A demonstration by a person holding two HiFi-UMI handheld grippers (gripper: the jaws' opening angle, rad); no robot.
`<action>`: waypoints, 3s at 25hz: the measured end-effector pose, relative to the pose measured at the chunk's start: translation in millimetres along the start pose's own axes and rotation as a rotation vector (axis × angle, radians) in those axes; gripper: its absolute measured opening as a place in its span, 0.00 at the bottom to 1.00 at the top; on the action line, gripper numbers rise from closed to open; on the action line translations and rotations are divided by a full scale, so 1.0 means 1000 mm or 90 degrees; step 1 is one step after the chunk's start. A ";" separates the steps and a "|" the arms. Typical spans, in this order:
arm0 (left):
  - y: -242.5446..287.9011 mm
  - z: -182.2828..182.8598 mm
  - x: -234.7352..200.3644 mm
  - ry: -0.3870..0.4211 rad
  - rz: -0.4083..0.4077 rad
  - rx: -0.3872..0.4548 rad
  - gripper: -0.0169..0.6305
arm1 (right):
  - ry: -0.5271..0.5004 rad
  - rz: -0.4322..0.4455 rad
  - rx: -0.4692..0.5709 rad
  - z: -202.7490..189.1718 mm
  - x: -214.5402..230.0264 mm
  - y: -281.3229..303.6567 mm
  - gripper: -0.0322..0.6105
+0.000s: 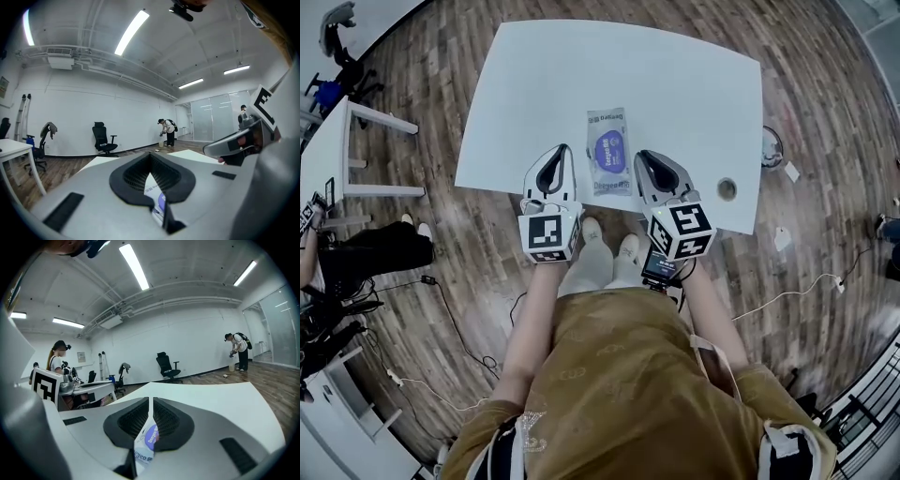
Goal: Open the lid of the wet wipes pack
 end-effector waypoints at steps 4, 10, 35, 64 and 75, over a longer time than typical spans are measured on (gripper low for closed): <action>0.008 -0.014 0.001 -0.008 -0.011 -0.017 0.03 | 0.017 0.017 -0.048 -0.015 0.000 0.013 0.08; 0.021 -0.034 -0.001 -0.017 -0.027 -0.041 0.03 | 0.015 0.025 -0.089 -0.032 -0.003 0.034 0.16; 0.050 -0.103 0.014 -0.061 -0.075 -0.156 0.03 | 0.044 0.017 -0.301 -0.097 0.005 0.099 0.22; 0.057 -0.143 0.038 -0.124 -0.134 -0.233 0.03 | 0.124 -0.030 -0.389 -0.102 0.013 0.133 0.22; 0.065 -0.160 0.047 -0.108 -0.132 -0.318 0.03 | 0.171 -0.025 -0.410 -0.103 0.019 0.134 0.22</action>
Point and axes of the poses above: the fingertips, and each gripper's own axes: y forward along the fingers, x to its right, z out of its top, the point moved 9 cm from there along -y, backward along the fingers, and after that the axes turned 13 degrees about -z, right-handed, at the moved point
